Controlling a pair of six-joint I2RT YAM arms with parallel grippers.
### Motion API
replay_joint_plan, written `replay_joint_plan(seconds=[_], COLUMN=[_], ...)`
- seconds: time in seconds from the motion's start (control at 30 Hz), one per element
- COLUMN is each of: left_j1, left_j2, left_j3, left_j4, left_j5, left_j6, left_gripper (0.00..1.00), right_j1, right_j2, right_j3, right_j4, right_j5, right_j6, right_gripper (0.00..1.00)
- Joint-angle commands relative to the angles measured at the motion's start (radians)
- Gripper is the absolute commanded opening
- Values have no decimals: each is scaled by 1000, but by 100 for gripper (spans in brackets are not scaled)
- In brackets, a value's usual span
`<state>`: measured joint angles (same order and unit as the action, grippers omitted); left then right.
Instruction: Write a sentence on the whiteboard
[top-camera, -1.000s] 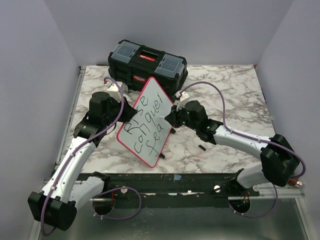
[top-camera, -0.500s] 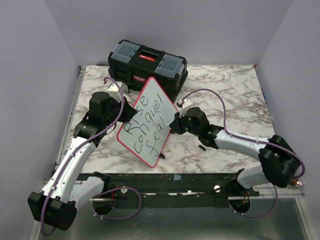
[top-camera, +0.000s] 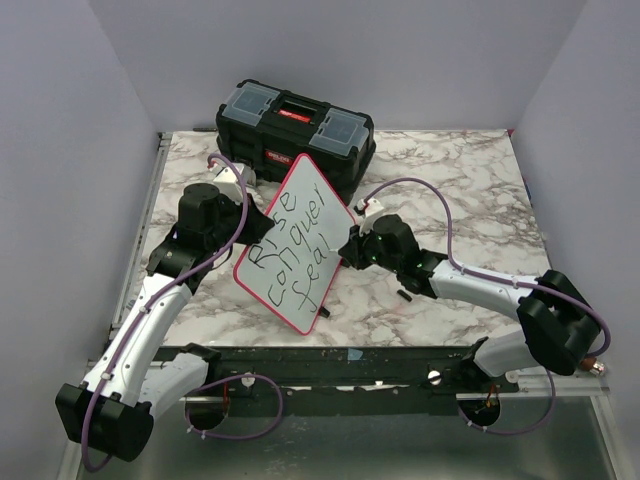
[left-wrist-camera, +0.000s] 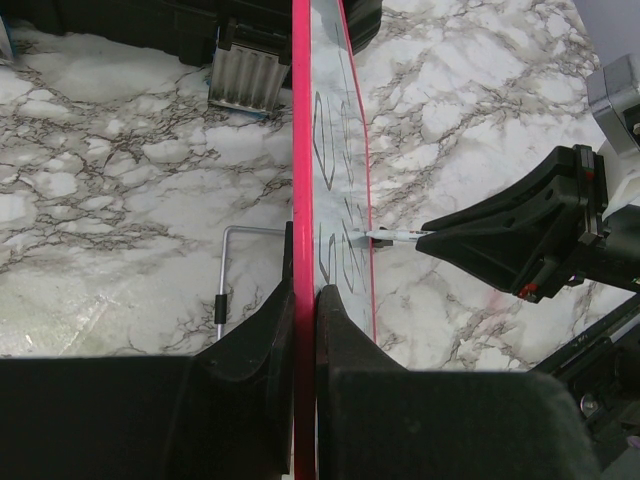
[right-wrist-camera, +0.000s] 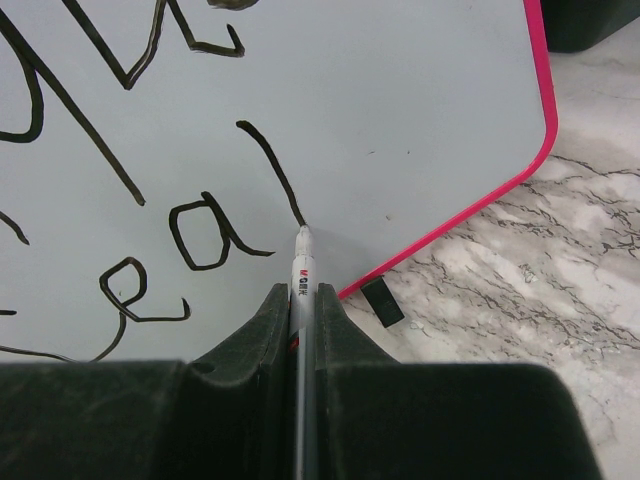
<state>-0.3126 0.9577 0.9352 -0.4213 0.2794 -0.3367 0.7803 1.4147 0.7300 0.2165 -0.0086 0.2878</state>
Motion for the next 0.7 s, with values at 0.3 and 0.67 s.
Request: replay_joint_plan(seconds=[0.3,0.67], left_j1=[-13,-13], left_j2=[8,4], left_j3=[-15,-15], left_j4=[-79,-80], left_j5=[-31,-31], left_j6=[110,109], left_gripper=[0,0], right_j1=[6,5], right_j2=[8,26], right_j3=[67,104], right_j4=[-11,-17], right_j5=[-2,3], right_j6=[-6,-17], right_gripper=[1,1])
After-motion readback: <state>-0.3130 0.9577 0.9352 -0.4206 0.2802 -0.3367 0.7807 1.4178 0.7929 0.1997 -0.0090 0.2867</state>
